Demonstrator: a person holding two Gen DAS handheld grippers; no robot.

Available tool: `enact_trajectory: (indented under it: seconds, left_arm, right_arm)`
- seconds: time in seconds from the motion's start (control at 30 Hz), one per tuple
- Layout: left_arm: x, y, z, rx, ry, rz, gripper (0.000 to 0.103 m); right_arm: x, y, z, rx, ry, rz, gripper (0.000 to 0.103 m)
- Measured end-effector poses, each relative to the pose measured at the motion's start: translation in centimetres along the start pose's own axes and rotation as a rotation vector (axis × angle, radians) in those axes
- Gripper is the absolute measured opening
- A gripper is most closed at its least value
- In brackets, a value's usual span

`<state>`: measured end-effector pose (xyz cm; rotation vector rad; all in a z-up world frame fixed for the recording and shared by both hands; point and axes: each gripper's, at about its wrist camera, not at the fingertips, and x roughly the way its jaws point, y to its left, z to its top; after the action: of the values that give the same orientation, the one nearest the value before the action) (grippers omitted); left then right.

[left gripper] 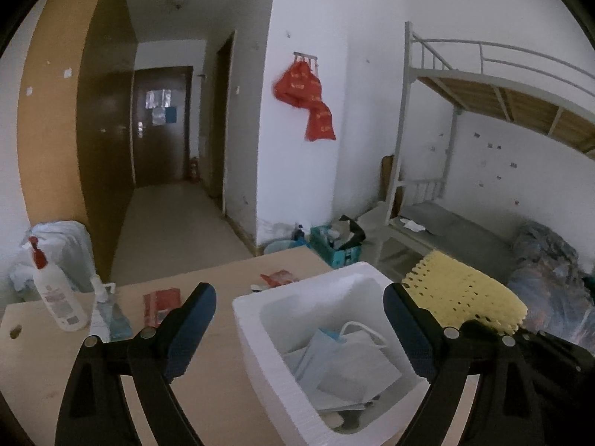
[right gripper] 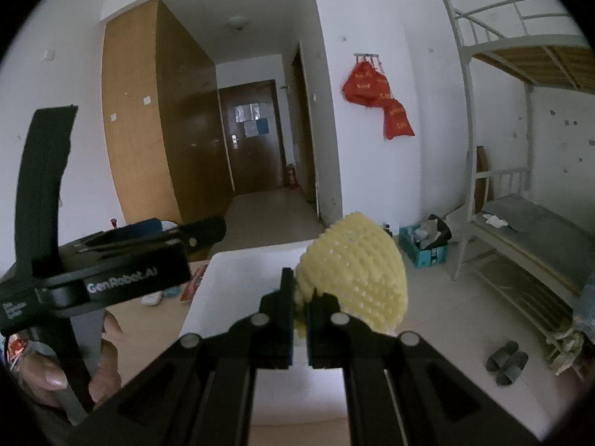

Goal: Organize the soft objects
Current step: 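Open both grippers over the foam box to drop the sponge and tube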

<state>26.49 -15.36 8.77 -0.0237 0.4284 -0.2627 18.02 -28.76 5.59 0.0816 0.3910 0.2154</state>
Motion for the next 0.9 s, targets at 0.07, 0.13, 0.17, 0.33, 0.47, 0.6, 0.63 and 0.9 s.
enact_trajectory:
  seconds: [0.07,0.13,0.17,0.33,0.47,0.6,0.63,0.9]
  left_arm:
    - [-0.4,0.5,0.0,-0.007,-0.004,0.011,0.092]
    - [-0.9,1.1,0.1,-0.017,-0.008,0.026,0.093]
    - [-1.3,1.6,0.1,-0.024,-0.010,0.040,0.095]
    - [-3.0,4.2,-0.1,-0.041,-0.049,0.132,0.102]
    - [-4.6,6.2,-0.5,-0.062,-0.068,0.195,0.103]
    - [-5.7,8.1,-0.8,-0.094,-0.074,0.247,0.103]
    - [-6.0,8.6,-0.9,-0.106,-0.079,0.257,0.103]
    - [-7.1,10.2,-1.2,-0.139,-0.087,0.283,0.103]
  right_arm:
    - [0.4,0.3,0.1,-0.003,0.002,0.011,0.007]
    - [0.8,0.6,0.1,-0.008,0.006,0.027,0.007]
    - [1.0,0.7,0.1,-0.010,0.008,0.034,0.007]
    - [2.2,1.0,0.1,-0.011,0.022,0.071,0.007]
    - [3.0,1.9,-0.1,-0.024,0.032,0.111,0.007]
    - [3.8,2.7,-0.3,-0.041,0.042,0.137,0.007]
    - [4.0,2.7,-0.3,-0.038,0.046,0.142,0.007]
    - [4.7,3.0,-0.6,-0.044,0.066,0.140,0.007]
